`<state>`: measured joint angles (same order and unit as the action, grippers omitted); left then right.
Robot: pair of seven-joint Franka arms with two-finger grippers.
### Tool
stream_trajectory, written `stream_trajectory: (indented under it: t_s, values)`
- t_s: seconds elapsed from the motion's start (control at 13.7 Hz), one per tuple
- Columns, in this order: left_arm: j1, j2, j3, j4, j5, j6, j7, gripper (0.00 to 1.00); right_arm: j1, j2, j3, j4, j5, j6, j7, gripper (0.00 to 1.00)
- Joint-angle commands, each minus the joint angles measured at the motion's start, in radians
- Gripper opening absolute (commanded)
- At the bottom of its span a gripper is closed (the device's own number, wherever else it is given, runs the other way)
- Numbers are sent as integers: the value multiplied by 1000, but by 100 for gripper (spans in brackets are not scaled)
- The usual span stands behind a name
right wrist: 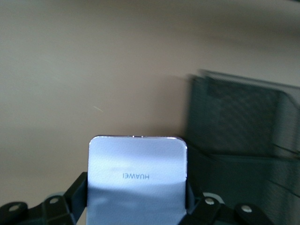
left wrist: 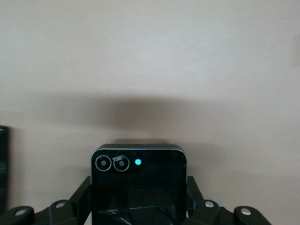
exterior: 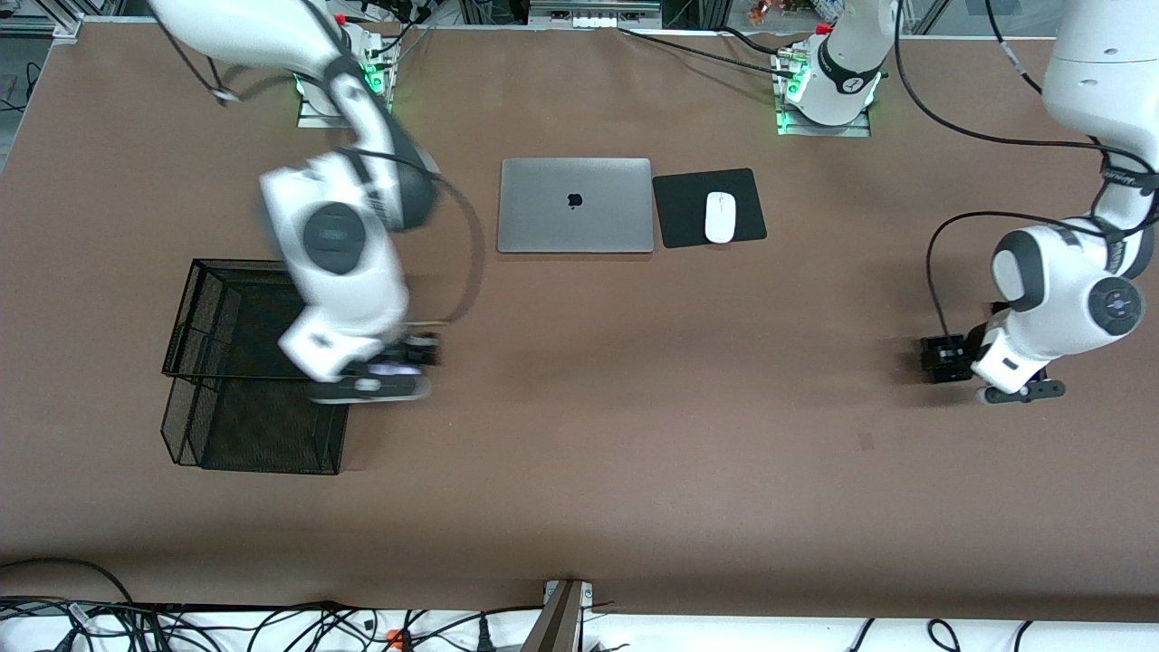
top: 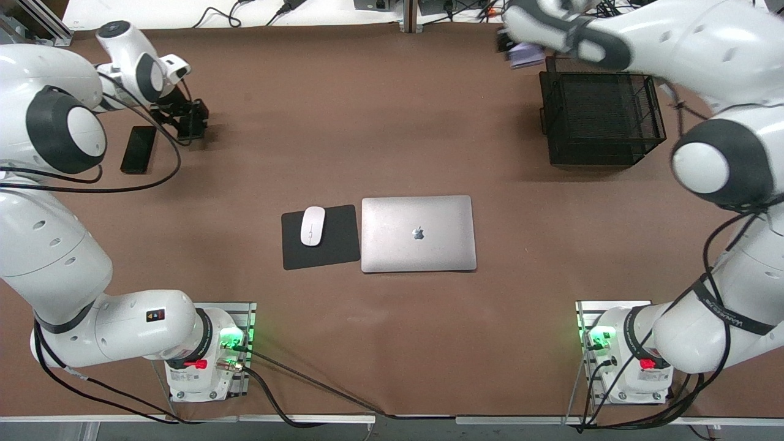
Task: Place phones with both arms
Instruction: 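Lower the white phone into the organizer front compartment with the right gripper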
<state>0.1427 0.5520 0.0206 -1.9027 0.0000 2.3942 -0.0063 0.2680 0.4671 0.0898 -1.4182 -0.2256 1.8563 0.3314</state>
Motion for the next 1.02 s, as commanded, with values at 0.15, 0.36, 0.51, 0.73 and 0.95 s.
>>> stream_trajectory:
  t_s: [0.15, 0.36, 0.51, 0.73, 0.95]
  values:
    - [-223, 43, 10, 99, -23, -63, -248, 0, -102, -177, -149, -238, 106, -63, -258, 0]
    - [-384, 49, 10, 126, -25, -69, -469, 0, -102, -307, -218, -532, 106, 166, -262, 0]
    - [-484, 68, 10, 198, -25, -111, -604, 0, -102, -323, -268, -631, 106, 271, -294, 0]
    - [-632, 173, 9, 411, -28, -220, -751, 0, -102, -311, -292, -697, 106, 384, -305, 0]
    - [-754, 290, 10, 580, -75, -225, -785, 0, -104, -283, -308, -697, 107, 438, -305, 0]
